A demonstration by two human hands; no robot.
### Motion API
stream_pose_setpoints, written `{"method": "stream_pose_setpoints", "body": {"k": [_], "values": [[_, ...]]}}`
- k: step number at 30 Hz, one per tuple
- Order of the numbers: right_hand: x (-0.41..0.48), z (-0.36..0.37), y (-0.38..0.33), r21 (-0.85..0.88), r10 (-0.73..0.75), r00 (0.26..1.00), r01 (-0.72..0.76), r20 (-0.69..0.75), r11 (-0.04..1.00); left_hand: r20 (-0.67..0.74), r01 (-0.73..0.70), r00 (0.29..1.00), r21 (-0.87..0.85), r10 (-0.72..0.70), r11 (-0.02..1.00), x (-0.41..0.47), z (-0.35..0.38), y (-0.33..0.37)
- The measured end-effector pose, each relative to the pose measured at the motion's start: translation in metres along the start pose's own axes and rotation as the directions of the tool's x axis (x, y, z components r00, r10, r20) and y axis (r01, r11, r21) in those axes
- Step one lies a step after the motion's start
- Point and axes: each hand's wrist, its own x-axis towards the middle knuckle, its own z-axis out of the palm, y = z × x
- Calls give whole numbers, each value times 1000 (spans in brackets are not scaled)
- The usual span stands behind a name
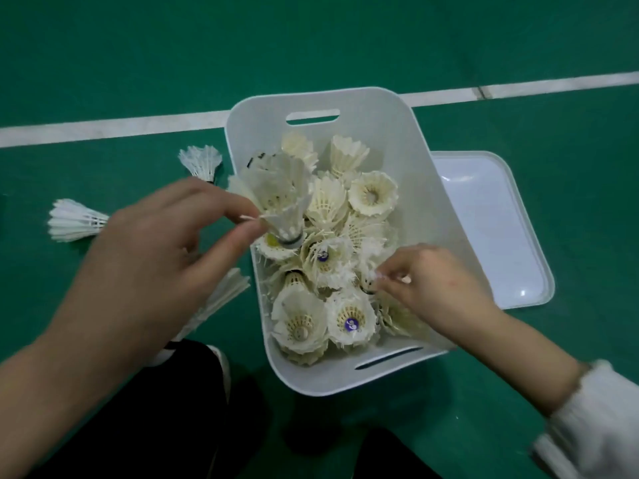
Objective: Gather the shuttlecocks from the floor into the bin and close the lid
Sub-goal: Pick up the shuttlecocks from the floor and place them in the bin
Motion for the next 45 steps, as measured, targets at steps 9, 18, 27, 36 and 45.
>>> {"method": "stream_pose_setpoints", "body": {"k": [9,18,27,36,45], "values": [[15,5,-6,-102,-9,985,27,173,994,115,6,993,31,-10,1000,-3,12,5],[-8,-63,-49,271,-342,913,395,-224,878,156,-18,988,34,12,999,5,21,10],[-4,-78,-40,191,-128,929,204,-347,960,59,33,998,-181,-23,983,11,16,20],[-2,-35,1,-72,130,986,-138,-103,988,36,-34,999,-57,36,998,5,23,6],[11,0,17,-67,177,983,-174,49,983,31,-194,981,106,191,975,3,24,-1]]}}
